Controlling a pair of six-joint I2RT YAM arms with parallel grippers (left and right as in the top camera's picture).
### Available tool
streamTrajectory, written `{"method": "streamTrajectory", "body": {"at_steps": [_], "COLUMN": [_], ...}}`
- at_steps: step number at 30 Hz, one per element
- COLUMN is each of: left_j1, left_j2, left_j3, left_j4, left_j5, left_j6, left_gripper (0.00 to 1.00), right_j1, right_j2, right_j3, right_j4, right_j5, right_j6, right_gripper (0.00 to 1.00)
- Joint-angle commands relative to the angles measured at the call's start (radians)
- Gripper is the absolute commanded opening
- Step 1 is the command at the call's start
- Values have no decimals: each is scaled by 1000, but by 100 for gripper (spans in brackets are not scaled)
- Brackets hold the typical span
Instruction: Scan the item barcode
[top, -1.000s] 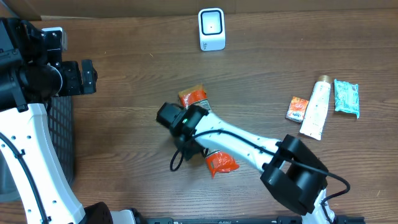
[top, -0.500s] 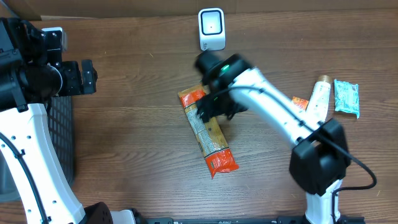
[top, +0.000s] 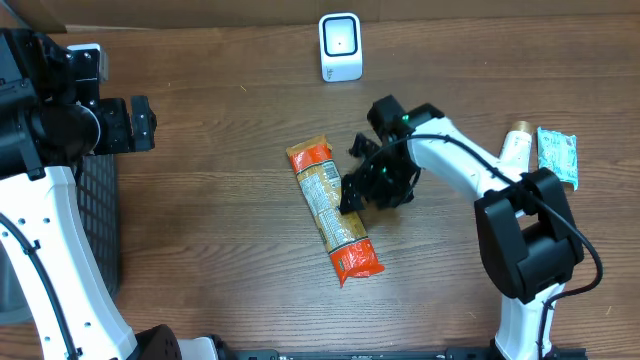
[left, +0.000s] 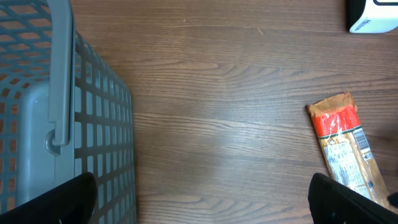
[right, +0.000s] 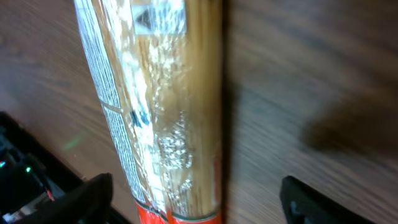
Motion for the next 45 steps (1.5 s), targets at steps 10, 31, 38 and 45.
{"method": "streamTrajectory", "body": {"at_steps": [10,31,38,45], "left_j1": [-7,-7,-7,-7], "left_j2": [6,6,6,6], "left_j3": [-1,-1,-1,-1], "left_j4": [1,0,0,1], "left_j5": [8,7,8,7], "left_j6": [15,15,15,15], "left_gripper": [100,100,100,100], "right_j1": [54,2,32,65], "right_j2": [-27,-10,36,39], "right_j3": [-26,-77,-124,-154], "right_j4": [39,149,240,329], "right_j5": [-58,-77,-167,-163], "right_j6": [-11,-22,144,349], "right_gripper": [82,82,72,51]}}
